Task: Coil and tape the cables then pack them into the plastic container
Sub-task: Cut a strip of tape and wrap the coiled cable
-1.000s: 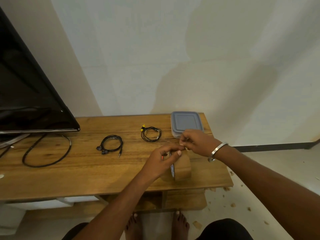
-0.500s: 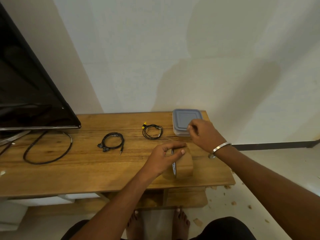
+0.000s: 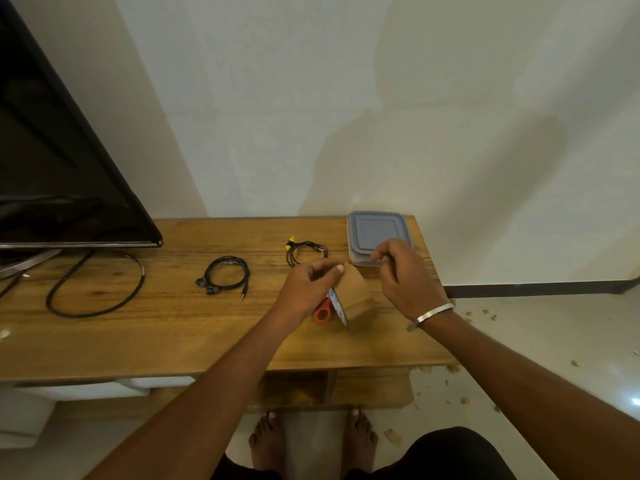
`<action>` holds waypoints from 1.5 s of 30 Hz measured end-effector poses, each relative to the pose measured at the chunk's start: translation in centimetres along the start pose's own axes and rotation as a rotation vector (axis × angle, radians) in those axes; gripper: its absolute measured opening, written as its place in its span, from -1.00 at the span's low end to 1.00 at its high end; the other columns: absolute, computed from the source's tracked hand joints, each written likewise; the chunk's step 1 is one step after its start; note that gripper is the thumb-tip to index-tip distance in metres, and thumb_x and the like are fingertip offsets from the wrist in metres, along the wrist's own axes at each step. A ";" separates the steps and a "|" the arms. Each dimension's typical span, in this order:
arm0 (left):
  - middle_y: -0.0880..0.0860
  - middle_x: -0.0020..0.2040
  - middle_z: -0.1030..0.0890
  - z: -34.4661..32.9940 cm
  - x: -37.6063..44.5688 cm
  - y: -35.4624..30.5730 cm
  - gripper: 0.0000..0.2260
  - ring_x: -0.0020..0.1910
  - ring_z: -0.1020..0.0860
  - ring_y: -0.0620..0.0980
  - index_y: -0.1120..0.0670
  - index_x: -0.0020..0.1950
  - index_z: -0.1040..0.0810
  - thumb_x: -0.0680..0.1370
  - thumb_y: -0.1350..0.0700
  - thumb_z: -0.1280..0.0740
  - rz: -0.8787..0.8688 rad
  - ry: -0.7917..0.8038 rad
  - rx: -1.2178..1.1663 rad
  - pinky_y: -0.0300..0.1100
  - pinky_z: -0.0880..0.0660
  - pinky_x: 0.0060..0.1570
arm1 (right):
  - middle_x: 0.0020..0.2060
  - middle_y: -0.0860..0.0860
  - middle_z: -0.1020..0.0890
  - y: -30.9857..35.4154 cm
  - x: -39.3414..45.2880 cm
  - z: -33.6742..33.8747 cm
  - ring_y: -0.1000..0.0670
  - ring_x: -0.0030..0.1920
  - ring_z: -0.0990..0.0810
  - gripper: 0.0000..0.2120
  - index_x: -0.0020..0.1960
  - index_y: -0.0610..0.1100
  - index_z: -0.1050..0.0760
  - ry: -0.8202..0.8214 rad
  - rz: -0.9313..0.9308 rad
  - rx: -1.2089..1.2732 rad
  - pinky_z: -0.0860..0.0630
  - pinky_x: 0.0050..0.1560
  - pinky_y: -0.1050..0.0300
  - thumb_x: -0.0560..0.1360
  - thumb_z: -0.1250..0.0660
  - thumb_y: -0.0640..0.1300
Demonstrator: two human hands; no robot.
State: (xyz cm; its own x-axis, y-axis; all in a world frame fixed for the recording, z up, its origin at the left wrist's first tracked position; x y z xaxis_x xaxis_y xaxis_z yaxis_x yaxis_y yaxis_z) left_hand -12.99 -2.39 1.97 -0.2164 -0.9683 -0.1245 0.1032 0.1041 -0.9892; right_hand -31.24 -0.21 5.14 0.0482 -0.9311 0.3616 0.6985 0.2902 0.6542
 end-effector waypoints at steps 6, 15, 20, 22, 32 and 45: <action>-0.10 0.08 -0.65 -0.2 1.5 -0.4 -0.72 0.08 -0.61 -0.17 0.04 0.17 -0.65 0.47 0.06 -0.48 -0.007 0.015 0.022 -0.37 -0.53 -0.01 | -0.31 0.04 -0.49 4.0 -4.6 -1.4 0.07 -0.42 -0.37 -0.91 -0.12 0.00 -0.31 0.309 0.379 -0.149 -0.31 -0.47 0.19 0.38 -0.13 -0.13; -0.09 0.29 -0.57 -0.5 3.0 -1.1 -0.64 0.24 -0.52 -0.15 -0.05 0.23 -0.62 0.45 -0.08 -0.47 -0.033 0.126 0.233 -0.09 -0.47 0.29 | 0.37 -0.17 -0.29 5.8 -4.4 -9.4 -0.19 -0.06 -0.57 -0.52 0.44 -0.20 -0.16 0.516 0.086 -0.479 -0.46 -0.25 0.00 0.53 -0.11 -0.28; -0.09 0.32 -0.55 -0.5 3.1 -0.8 -0.63 0.27 -0.51 -0.13 -0.05 0.23 -0.62 0.44 -0.06 -0.50 -0.052 0.150 0.239 -0.11 -0.45 0.30 | 0.29 -0.19 -0.40 5.4 -3.8 -10.7 -0.17 0.21 -0.46 -0.64 0.35 -0.20 -0.30 0.467 -0.075 -0.464 -0.47 0.18 -0.06 0.58 -0.09 -0.16; -0.11 0.29 -0.57 -0.6 3.0 -0.8 -0.63 0.25 -0.52 -0.13 -0.06 0.23 -0.62 0.43 -0.06 -0.50 -0.062 0.156 0.236 -0.14 -0.46 0.29 | 0.27 -0.19 -0.42 5.3 -4.1 -10.9 -0.17 0.20 -0.47 -0.67 0.31 -0.18 -0.34 0.437 -0.038 -0.455 -0.51 0.14 -0.08 0.59 -0.08 -0.08; -0.14 0.24 -0.59 -0.7 2.8 -0.7 -0.64 0.25 -0.51 -0.16 -0.07 0.22 -0.62 0.43 -0.03 -0.51 -0.087 0.173 0.227 -0.16 -0.45 0.30 | 0.38 -0.26 -0.23 5.5 -5.0 -10.4 -0.20 0.31 -0.38 -0.49 0.46 -0.25 -0.09 0.456 -0.108 -0.575 -0.52 0.15 -0.06 0.60 -0.14 -0.09; -0.05 0.22 -0.61 -1.0 2.3 -0.7 -0.63 0.22 -0.56 -0.11 0.06 0.24 -0.61 0.44 0.14 -0.51 -0.064 0.177 0.113 -0.18 -0.50 0.24 | 0.25 -0.29 -0.35 7.0 -6.0 -9.4 -0.18 0.19 -0.43 -0.72 0.28 -0.31 -0.32 0.617 -0.080 -0.844 -0.45 0.12 0.00 0.62 0.00 -0.25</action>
State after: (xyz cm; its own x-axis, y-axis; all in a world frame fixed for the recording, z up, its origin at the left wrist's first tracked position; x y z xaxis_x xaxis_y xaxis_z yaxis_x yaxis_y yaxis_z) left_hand -14.59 -4.50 2.33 -0.3915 -0.9164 -0.0835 0.1897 0.0084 -0.9818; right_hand -19.96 5.33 1.25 0.1698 -0.9607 -0.2195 0.9755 0.1954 -0.1006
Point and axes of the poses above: each hand's wrist, its own x-axis towards the middle knuckle, its own z-axis out of the back of the hand, y = z × x, the point moved 1 cm from there along x, towards the middle knuckle
